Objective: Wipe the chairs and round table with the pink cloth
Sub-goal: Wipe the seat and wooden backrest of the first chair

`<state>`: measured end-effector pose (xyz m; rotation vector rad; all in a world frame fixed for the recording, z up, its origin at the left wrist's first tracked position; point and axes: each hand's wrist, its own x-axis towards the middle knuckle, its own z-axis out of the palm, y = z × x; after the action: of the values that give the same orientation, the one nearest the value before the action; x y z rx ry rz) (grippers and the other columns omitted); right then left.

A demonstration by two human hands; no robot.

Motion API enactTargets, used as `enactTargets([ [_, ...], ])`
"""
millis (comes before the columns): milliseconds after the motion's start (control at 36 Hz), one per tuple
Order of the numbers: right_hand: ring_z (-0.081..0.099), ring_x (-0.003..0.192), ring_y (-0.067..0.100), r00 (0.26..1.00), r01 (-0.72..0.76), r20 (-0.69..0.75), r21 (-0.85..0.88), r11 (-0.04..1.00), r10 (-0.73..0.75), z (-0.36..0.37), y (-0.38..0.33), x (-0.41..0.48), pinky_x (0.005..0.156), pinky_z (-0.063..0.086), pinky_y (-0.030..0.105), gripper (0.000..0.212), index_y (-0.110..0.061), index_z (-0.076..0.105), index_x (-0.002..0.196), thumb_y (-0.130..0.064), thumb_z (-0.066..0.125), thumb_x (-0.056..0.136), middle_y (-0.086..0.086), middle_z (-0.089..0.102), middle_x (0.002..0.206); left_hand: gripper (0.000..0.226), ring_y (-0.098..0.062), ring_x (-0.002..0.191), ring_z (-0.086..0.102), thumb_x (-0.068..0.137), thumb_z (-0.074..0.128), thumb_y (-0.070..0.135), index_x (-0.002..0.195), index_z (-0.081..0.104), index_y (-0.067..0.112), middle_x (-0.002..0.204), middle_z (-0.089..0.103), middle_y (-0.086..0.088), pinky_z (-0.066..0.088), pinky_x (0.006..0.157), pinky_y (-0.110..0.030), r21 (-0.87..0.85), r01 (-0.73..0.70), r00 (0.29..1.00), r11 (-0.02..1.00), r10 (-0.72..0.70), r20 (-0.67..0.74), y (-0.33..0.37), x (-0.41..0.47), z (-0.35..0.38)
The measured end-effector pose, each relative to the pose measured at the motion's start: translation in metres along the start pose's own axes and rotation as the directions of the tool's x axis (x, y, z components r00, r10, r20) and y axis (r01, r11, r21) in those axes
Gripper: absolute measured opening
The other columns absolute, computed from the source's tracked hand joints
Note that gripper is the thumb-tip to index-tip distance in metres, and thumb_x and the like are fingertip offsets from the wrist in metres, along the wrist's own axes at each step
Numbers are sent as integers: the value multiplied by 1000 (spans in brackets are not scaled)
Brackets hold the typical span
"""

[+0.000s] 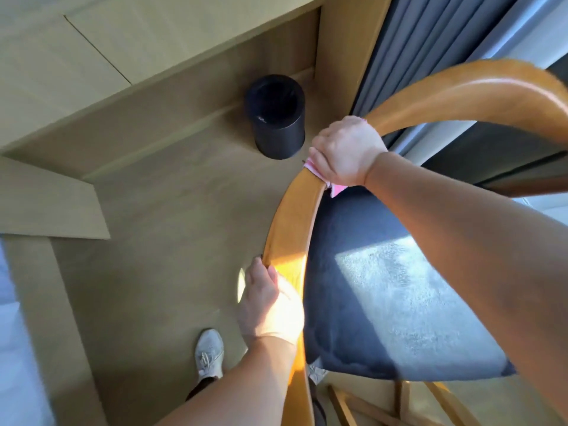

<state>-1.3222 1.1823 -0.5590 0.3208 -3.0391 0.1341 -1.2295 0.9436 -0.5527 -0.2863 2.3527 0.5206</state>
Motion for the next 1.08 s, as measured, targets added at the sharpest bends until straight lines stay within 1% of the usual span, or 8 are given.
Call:
enactTargets([
  [139,53,57,31,998,-23,-52,6,1000,23,4,1,0,61,38,36,47,-8,58,65,-32,30,95,9,57,61,42,-28,132,37,101,31,13,140,28,-2,148,31,-15,24,99,-27,60,-47,998,997,45,33,7,-4,-10],
  [194,52,57,30,998,-13,-59,16,1000,14,5,2,0,61,37,35,47,-9,58,65,-31,31,96,7,56,61,41,-25,129,42,101,33,17,140,31,4,146,37,-12,29,99,-29,155,-92,993,984,103,-63,6,-12,-12],
  [278,52,57,31,999,-24,-42,21,1000,24,3,0,0,62,37,35,47,-10,58,65,-32,30,97,7,56,61,34,-33,102,62,95,47,11,127,50,-1,123,58,-22,47,79,-35,108,-236,927,966,257,-274,22,-9,-12],
  [528,51,58,27,999,-4,-43,39,999,6,7,2,-1,65,38,34,54,-11,60,67,-37,23,97,6,58,64,33,-28,96,59,96,32,29,122,50,21,114,59,-2,30,66,-31,124,-304,847,944,328,-418,98,35,10],
  [695,53,67,29,997,-75,24,-129,989,79,-8,23,-1,70,42,39,62,-10,63,75,-40,12,96,7,61,71,39,-27,99,59,97,29,29,129,47,18,121,58,-2,30,68,-31,138,-309,845,941,338,-415,99,35,11],
  [806,50,64,27,994,-111,-14,-238,965,111,-21,52,-7,68,42,38,57,-12,62,73,-41,19,98,5,58,69,41,-27,104,58,98,27,30,132,45,17,125,57,-3,38,74,-34,138,-311,850,941,340,-402,96,34,11],
  [945,44,58,26,985,-170,-56,-271,947,161,-29,76,-11,62,35,36,53,-12,58,67,-41,25,97,3,50,62,42,-27,107,56,99,25,30,135,43,17,129,54,-3,32,74,-31,134,-302,863,944,330,-383,96,35,10],
  [1084,39,57,24,960,-274,-122,-254,928,250,-38,95,-21,62,27,34,48,-12,54,64,-38,32,97,4,47,60,43,-28,110,55,99,24,29,136,42,17,135,51,-1,40,82,-38,126,-274,878,954,301,-373,98,33,9],
])
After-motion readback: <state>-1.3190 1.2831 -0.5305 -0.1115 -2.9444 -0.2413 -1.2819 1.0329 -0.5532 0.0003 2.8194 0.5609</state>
